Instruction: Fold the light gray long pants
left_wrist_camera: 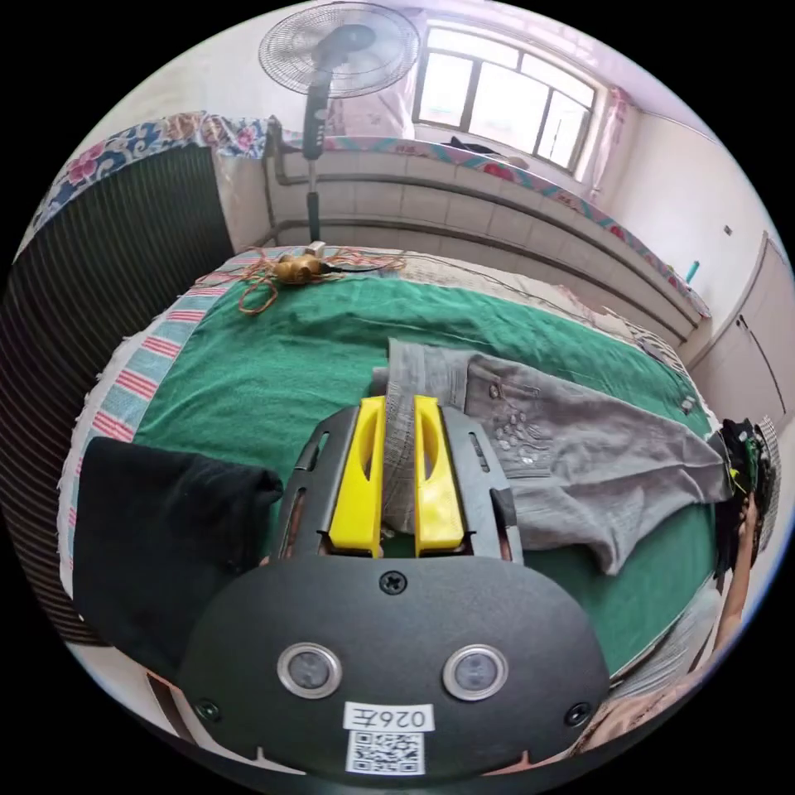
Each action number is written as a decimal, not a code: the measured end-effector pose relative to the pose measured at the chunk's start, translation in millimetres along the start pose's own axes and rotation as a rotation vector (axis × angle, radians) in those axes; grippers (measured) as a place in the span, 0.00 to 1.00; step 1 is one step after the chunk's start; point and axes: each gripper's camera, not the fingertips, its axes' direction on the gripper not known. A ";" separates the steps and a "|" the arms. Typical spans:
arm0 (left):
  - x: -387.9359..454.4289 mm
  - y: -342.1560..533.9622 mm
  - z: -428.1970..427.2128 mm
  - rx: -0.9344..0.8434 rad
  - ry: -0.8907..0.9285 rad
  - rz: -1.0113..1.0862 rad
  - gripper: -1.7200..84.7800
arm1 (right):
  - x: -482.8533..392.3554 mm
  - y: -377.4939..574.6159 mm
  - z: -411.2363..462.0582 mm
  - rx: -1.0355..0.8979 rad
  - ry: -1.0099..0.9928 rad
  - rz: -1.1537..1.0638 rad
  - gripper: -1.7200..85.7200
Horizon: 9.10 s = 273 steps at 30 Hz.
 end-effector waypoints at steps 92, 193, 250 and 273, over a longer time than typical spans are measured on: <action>116.1 102.3 0.8 -0.044 0.539 0.505 0.01 | -86.8 106.2 20.8 -0.185 -0.111 -0.541 0.00; -10.5 22.7 15.1 0.101 0.123 -0.044 0.02 | -92.0 -52.9 153.8 -0.154 0.225 -0.269 0.01; -198.3 420.2 -193.3 0.310 0.503 -0.562 0.01 | 85.0 277.1 8.4 0.338 -0.369 0.175 0.01; -220.5 330.0 -135.8 -0.077 0.391 -0.450 0.07 | 122.5 292.3 -1.1 0.339 -0.443 0.192 0.01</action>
